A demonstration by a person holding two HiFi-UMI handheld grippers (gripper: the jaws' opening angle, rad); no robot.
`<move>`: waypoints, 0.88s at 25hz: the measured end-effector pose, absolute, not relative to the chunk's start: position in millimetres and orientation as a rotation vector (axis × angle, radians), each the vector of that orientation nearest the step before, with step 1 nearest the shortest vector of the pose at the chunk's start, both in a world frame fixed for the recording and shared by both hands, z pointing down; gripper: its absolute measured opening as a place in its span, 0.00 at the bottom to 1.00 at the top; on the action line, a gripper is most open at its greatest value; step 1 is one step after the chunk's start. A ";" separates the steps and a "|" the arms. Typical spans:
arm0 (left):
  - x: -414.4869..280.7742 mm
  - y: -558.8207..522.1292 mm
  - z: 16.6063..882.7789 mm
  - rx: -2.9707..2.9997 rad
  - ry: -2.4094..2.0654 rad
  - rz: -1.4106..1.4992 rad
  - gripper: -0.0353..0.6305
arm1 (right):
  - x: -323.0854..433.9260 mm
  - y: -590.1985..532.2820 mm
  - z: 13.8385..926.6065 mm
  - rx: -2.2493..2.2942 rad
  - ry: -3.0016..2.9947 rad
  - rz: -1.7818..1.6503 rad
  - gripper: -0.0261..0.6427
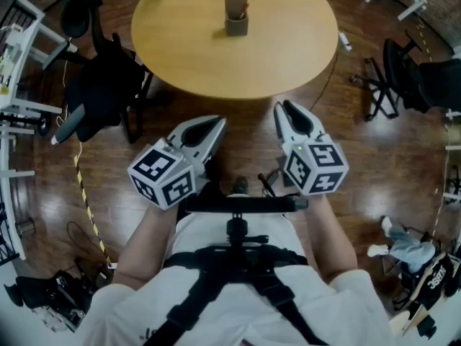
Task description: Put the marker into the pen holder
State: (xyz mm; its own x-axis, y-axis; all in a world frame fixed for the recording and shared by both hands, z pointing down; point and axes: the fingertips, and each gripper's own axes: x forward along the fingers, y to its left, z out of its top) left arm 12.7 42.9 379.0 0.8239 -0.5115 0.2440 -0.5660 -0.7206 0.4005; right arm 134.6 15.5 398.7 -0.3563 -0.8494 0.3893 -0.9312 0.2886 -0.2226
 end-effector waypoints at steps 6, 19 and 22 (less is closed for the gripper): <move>22.9 83.9 377.5 2.542 -0.822 0.149 0.05 | 141.6 53.1 397.2 1.631 -2.384 0.617 0.14; -6.3 123.5 372.8 2.566 -0.738 0.168 0.05 | 106.0 99.9 379.6 1.695 -2.387 0.614 0.14; -19.5 127.9 365.4 2.581 -0.722 0.173 0.05 | 90.2 108.4 379.0 1.700 -2.384 0.637 0.14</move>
